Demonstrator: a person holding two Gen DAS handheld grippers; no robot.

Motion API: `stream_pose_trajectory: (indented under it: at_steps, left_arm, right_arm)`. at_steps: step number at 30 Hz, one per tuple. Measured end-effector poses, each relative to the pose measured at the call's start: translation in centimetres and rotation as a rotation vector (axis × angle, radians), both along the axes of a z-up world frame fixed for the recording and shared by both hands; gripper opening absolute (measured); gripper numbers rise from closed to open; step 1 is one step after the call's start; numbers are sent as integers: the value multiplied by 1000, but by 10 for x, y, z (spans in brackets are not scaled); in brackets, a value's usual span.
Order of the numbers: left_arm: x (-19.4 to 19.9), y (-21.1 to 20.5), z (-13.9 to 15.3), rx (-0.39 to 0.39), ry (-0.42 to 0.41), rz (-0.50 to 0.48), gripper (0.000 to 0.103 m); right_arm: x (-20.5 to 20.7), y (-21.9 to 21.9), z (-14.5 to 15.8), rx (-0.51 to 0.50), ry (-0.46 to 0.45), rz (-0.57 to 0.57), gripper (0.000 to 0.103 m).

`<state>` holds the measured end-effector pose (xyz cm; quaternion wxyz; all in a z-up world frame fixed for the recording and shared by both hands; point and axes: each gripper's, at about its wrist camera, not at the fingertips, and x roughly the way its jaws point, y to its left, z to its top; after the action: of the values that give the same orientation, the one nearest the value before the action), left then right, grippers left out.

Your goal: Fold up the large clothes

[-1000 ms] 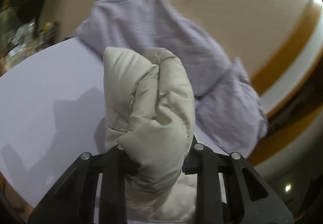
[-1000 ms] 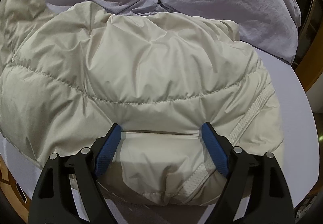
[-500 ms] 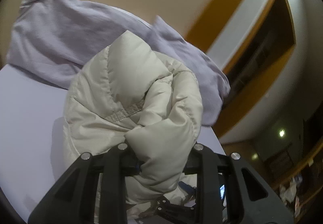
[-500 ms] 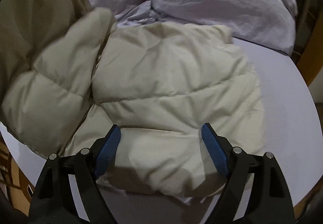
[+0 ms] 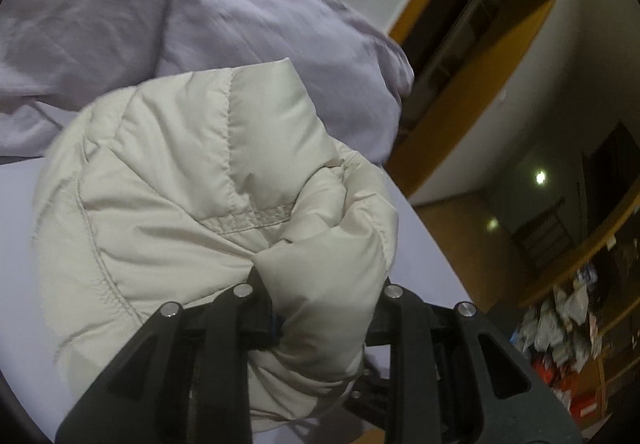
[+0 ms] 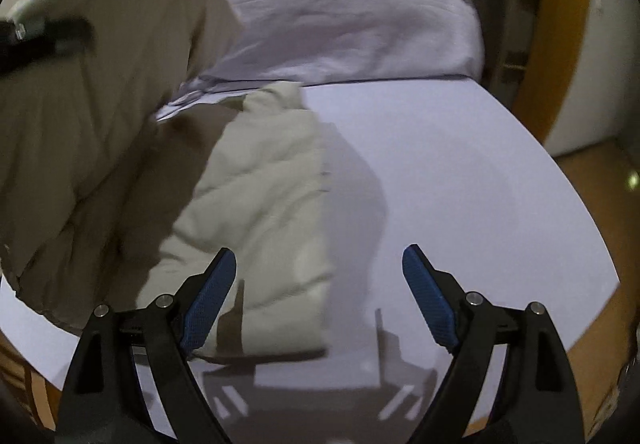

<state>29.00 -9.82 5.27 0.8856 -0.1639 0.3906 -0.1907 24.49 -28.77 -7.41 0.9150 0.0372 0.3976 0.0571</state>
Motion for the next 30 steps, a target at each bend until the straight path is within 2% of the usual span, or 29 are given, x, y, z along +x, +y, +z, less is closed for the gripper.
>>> stream_pose_trajectory:
  at_steps: [8, 12, 14, 18, 23, 27, 30]
  left_arm:
    - [19, -64, -32, 97, 73, -101, 27]
    - [12, -82, -39, 150, 76, -142, 28]
    - [11, -87, -37, 173, 71, -148, 35]
    - [2, -81, -22, 178, 51, -143, 51]
    - [-17, -52, 13, 133, -18, -119, 69]
    - [-29, -26, 37, 131, -80, -64, 73]
    - [-28, -1, 40, 164, -89, 4, 73]
  right_arm:
    - [-12, -50, -6, 30, 29, -142, 87]
    - [-17, -65, -6, 40, 31, -185, 87]
    - [-18, -70, -5, 41, 27, -194, 87]
    - [-19, -75, 5, 47, 3, -201, 87]
    - [-16, -76, 27, 68, -43, -190, 87]
    - [-8, -70, 48, 91, -76, -157, 87]
    - [-1, -60, 64, 108, -94, -113, 87]
